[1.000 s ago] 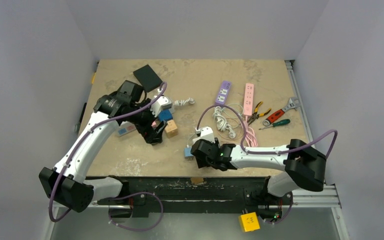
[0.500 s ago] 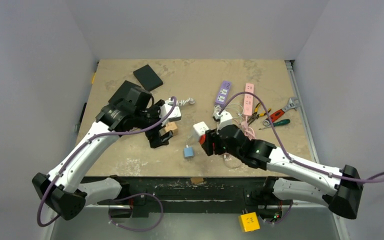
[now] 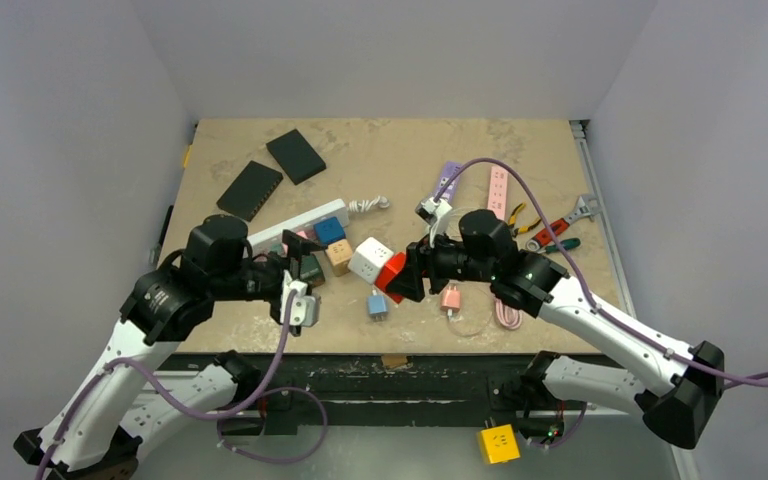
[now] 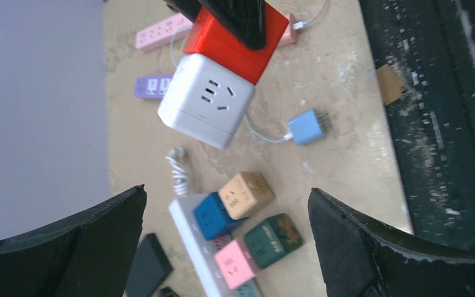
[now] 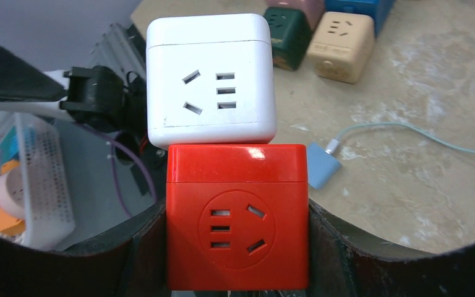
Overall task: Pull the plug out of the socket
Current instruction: Pick up the plug from the corner of the board.
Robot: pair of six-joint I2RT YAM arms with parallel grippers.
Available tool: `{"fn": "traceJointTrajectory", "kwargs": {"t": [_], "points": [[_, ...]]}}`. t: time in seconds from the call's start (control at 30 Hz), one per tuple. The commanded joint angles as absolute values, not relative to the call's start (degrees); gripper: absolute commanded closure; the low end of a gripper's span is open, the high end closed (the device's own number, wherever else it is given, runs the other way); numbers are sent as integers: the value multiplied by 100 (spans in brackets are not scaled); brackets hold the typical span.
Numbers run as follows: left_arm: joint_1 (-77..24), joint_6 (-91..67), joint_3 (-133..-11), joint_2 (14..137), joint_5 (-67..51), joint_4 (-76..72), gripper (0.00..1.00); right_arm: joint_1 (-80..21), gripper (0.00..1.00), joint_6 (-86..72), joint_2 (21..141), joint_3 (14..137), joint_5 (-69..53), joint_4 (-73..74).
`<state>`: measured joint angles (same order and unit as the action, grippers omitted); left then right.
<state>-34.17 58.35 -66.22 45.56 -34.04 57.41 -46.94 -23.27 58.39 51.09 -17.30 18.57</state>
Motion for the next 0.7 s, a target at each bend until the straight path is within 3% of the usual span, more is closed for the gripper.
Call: {"fn": "traceJointTrajectory", "kwargs": {"t": [0.0, 0.1, 0.67], "points": [[-3693, 6759, -6157, 4274, -2916, 4431, 0, -4603, 100, -2095, 6032, 5672, -3190, 1376], [-3800, 6985, -5656, 3845, -2848, 3649, 0, -4597, 100, -2043, 6311, 5873, -3564, 1426], [-4619, 8019, -5595, 4450, -2100, 3908, 0, -4598, 100, -1886, 6958, 6647, -3992, 1717]]}}
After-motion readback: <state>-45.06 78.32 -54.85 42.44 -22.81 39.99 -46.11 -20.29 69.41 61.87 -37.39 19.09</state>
